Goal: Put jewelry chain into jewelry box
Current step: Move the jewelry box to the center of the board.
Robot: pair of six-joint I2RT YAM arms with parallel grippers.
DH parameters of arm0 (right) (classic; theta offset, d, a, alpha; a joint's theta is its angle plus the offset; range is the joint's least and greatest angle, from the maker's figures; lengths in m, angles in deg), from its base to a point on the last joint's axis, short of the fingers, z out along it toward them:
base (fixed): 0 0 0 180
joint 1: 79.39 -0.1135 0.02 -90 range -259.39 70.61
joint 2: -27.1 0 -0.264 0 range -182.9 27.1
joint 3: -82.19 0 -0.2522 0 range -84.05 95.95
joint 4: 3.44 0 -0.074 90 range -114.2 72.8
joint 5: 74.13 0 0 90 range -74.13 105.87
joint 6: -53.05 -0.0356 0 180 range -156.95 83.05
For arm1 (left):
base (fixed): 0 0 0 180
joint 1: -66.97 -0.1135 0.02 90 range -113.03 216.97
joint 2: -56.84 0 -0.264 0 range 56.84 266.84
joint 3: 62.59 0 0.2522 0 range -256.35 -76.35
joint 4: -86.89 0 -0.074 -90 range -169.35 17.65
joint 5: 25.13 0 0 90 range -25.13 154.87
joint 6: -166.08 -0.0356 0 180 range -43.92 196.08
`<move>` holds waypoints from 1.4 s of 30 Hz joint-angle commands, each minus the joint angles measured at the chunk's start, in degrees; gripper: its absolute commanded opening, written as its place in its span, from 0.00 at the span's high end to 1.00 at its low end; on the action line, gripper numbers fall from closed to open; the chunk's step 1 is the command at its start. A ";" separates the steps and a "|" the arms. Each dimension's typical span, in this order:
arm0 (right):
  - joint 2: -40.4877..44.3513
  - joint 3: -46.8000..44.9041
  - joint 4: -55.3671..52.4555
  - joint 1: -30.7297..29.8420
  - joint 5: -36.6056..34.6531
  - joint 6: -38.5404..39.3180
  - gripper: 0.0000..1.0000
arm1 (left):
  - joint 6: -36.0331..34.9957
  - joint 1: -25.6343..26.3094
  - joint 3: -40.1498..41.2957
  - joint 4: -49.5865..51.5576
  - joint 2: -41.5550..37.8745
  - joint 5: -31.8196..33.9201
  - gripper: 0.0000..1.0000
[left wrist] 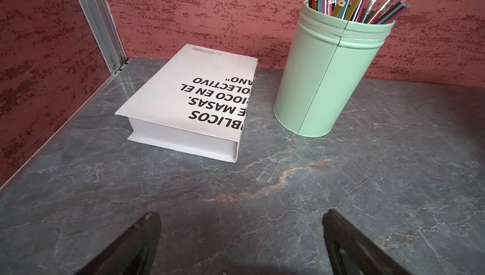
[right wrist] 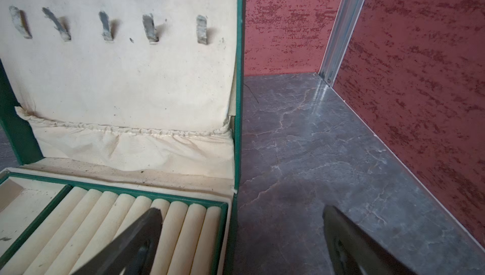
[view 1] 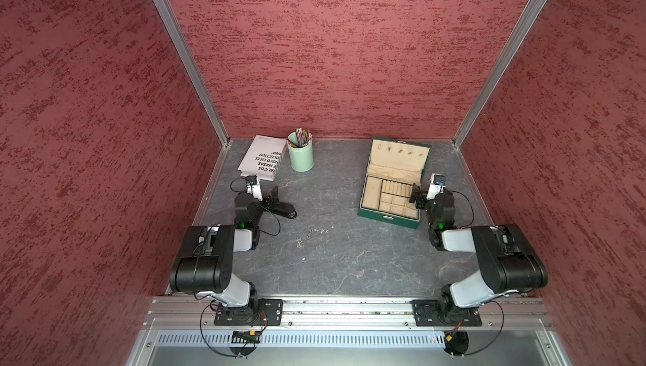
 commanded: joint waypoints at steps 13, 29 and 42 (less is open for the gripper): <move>0.66 -0.25 -0.26 0.31 -0.83 -0.46 0.01 | 0.62 -0.73 -0.52 -1.00 -0.07 -1.64 0.00; 7.07 -4.29 3.57 -4.85 -9.05 2.79 0.01 | -3.97 7.63 -5.90 14.70 -9.98 14.14 0.00; 17.67 35.38 -88.53 -7.72 -12.67 -41.48 0.01 | 45.36 10.92 -28.49 63.59 -21.69 1.26 0.00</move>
